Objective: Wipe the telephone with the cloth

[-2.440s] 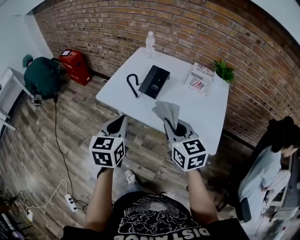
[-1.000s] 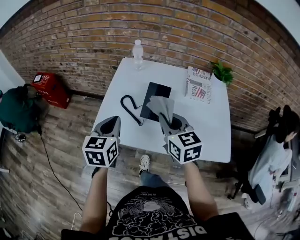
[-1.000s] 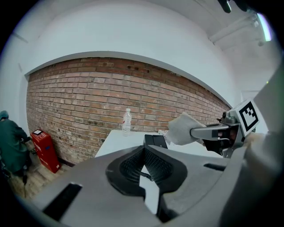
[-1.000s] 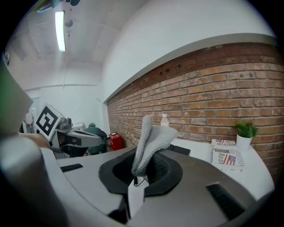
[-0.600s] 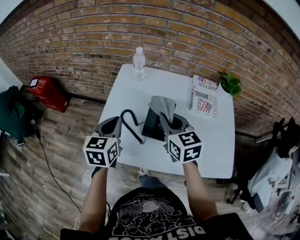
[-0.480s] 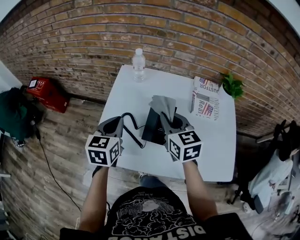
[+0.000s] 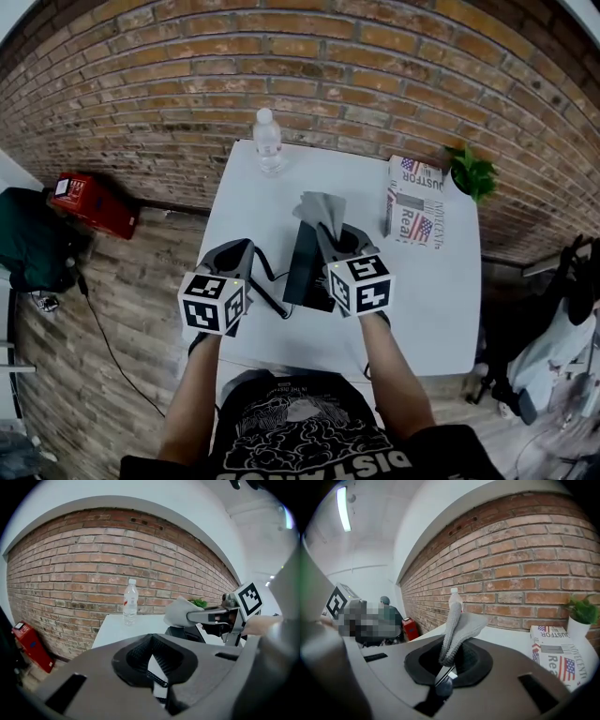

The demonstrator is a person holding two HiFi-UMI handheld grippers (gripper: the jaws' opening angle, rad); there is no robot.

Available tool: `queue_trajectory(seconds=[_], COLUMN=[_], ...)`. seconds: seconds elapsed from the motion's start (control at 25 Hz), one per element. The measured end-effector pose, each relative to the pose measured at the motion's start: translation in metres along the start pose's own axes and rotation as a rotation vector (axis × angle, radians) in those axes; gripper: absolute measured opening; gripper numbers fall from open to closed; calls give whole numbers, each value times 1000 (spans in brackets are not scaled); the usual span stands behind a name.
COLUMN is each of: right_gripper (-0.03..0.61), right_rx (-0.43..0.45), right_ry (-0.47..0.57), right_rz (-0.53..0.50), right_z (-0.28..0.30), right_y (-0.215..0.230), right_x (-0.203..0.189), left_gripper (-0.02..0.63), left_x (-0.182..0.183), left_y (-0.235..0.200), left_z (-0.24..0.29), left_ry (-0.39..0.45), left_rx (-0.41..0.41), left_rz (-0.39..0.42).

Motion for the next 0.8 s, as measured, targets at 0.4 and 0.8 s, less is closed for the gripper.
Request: queue_trajectory(seconds=[0.4, 0.8], right_gripper=[12, 12], right_rx=[-35, -134], right_ry=[-98, -149], right_rz=[-54, -22], right_z=[16, 11], right_y=[-14, -35], right_x=[-25, -48], left_gripper=[6, 6], left_x=[6, -4], left_y=[-7, -20], left_z=[9, -1], left_ry=[-19, -49], left_rx=[-77, -199], left_rz=[24, 49])
Point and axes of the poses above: the fingertips, and each gripper's own axes: z forward along the fingers, y to its right, x out of its top, the point moved 5 cm from there along -z, backward along the fingers, and after that the axes turned 9 degrees about -x, right-handed, at the moved point
